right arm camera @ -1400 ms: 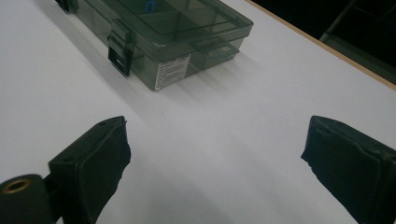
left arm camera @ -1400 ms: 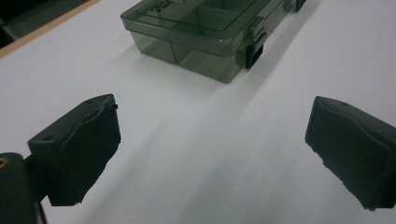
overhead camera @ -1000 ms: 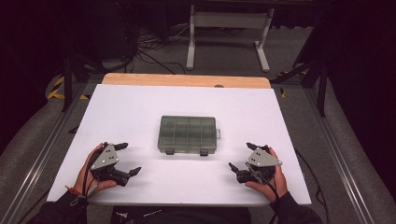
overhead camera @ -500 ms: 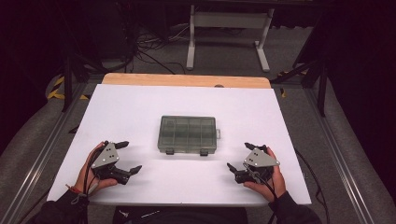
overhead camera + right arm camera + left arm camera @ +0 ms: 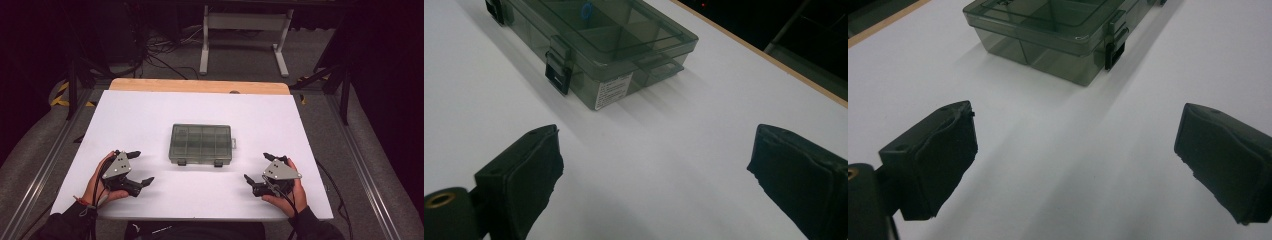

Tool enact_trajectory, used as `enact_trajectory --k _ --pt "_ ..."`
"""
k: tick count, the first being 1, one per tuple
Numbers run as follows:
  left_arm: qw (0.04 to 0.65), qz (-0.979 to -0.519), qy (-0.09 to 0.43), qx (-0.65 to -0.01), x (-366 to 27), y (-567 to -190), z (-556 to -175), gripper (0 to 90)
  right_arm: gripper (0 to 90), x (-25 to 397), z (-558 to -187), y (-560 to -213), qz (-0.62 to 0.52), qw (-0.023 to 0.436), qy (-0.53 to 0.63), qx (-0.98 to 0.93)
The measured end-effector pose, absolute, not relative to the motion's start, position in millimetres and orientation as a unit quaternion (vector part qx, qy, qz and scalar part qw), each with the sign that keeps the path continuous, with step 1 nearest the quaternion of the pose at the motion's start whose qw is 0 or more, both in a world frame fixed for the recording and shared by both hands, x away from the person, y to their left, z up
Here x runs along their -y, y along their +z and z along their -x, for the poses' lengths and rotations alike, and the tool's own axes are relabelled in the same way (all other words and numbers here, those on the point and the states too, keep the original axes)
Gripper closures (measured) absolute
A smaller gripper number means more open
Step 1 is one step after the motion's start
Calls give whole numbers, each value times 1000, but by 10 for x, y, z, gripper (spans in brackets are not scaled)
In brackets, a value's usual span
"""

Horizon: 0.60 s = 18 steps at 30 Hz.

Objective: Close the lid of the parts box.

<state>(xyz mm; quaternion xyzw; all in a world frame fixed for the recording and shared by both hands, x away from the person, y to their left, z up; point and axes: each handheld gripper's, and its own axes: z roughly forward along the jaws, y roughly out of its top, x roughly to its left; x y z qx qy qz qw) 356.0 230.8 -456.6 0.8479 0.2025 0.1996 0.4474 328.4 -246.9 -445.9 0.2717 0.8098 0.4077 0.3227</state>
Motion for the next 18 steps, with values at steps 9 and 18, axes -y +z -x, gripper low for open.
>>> enact_trajectory --k 9,18 --pt "448 -847 200 -206 -2309 -4568 -3574 42 69 2458 -3287 -4457 -270 326 405 -810" --pt "443 -850 198 -205 -2303 -4576 -3574 43 68 2451 -3310 -4466 -275 330 403 -808"
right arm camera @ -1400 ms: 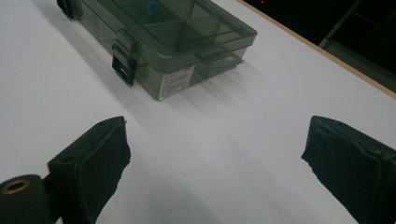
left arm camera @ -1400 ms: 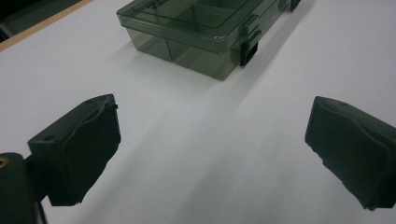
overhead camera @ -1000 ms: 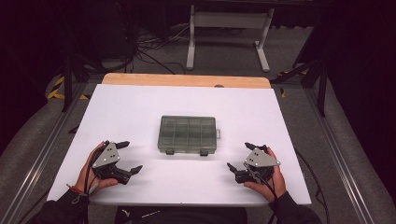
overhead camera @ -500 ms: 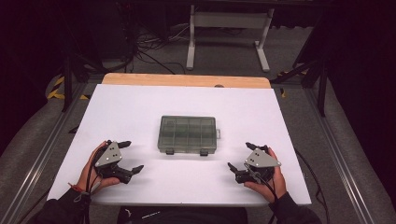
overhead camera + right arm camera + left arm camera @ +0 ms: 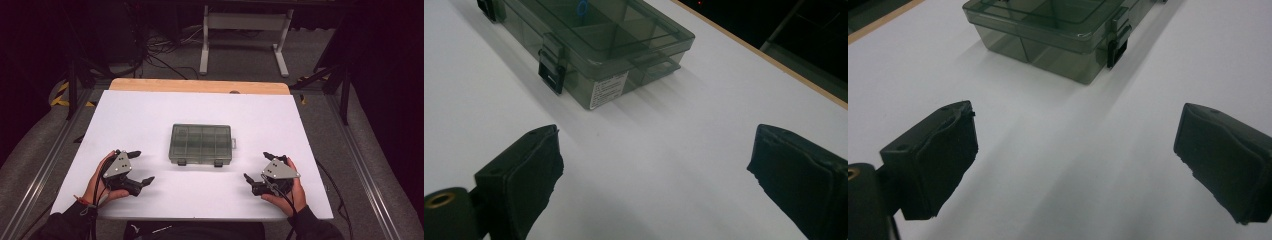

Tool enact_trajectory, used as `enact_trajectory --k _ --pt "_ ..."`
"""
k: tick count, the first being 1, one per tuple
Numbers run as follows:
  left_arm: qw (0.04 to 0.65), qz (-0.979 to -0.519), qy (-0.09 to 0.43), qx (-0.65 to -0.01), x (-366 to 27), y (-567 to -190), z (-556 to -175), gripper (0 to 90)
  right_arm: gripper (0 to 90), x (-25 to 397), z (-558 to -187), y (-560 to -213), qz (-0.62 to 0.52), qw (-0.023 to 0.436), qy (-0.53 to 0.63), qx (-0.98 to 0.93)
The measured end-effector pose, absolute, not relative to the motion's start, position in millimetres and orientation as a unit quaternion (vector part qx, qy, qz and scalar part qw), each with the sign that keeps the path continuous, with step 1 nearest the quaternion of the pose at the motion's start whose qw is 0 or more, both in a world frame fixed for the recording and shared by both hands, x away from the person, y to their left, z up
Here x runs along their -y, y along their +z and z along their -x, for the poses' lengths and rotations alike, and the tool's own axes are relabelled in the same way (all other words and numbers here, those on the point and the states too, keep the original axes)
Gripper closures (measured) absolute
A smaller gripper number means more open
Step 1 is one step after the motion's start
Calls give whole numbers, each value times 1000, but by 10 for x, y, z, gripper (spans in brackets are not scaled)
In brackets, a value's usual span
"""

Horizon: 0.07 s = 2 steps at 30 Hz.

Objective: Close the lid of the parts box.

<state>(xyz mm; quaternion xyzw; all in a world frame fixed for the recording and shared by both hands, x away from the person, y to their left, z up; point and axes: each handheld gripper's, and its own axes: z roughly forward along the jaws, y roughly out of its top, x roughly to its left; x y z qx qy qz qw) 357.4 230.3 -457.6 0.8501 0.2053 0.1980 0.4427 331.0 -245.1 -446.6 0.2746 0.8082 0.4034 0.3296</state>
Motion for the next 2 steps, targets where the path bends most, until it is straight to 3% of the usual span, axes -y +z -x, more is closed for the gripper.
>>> enact_trajectory --k 2 --pt "445 -848 197 -210 -2311 -4575 -3567 43 68 2439 -3319 -4460 -275 327 406 -808"
